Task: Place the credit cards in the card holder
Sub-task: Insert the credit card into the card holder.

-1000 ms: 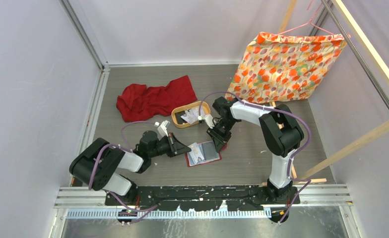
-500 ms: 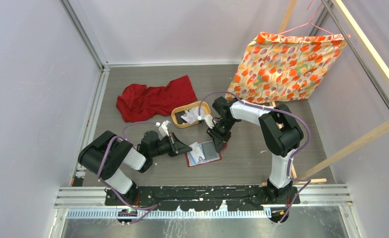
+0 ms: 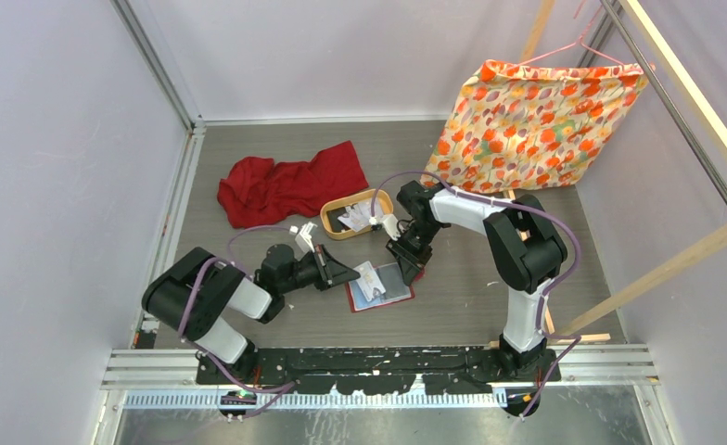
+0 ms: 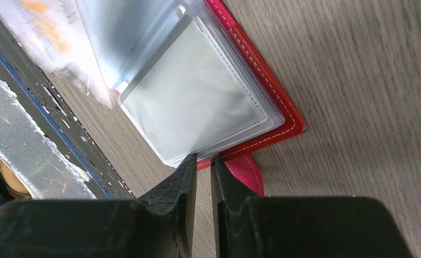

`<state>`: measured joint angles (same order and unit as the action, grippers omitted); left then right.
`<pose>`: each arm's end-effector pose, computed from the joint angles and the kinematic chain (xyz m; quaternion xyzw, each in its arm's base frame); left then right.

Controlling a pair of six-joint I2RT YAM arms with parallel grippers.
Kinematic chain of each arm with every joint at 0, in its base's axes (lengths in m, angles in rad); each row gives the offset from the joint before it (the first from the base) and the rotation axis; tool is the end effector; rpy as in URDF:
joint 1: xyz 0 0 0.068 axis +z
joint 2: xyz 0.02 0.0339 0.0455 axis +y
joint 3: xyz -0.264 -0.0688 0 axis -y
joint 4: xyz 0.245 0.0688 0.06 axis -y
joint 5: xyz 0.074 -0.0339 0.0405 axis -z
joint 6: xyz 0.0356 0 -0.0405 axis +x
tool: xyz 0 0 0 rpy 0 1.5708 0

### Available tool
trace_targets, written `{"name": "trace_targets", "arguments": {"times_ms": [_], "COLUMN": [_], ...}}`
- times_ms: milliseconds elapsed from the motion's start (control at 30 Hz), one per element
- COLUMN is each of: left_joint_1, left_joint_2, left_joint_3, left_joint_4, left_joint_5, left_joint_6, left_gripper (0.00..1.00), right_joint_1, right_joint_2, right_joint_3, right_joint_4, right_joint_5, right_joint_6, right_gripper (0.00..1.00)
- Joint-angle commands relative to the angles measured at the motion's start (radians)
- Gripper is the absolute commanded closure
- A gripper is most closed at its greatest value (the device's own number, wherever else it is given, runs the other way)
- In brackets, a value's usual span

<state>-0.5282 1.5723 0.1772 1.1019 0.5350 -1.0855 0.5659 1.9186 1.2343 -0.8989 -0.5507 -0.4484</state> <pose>0.1830 -0.1278 0.1165 -0.0614 0.7877 -0.5620 0.2446 0.2740 0.1961 0.1490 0.4659 -0.8420 -0.2711 0.0219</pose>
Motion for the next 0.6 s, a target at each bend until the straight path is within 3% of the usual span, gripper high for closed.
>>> {"name": "trace_targets", "arguments": {"times_ms": [0, 300, 567], "left_joint_1": [0.004, 0.004, 0.004], "left_joint_2": [-0.060, -0.060, 0.038], "left_joint_3": [0.016, 0.025, 0.028], "left_joint_4": [-0.014, -0.056, 0.041], "left_joint_5": [0.001, 0.000, 0.013], "left_joint_6": [0.022, 0.034, 0.011], "left_gripper": [1.00, 1.00, 1.00], "right_joint_1": [0.009, 0.012, 0.012], "right_joint_2": [0.000, -0.001, 0.000], "right_joint_3": [0.033, 0.034, 0.035], "right_joint_4": [-0.016, -0.017, -0.018], "right_joint_5": [0.003, 0.005, 0.006], "right_joint_6": [-0.006, -0.007, -0.007], "right_gripper": [0.79, 0.79, 0.79]}}
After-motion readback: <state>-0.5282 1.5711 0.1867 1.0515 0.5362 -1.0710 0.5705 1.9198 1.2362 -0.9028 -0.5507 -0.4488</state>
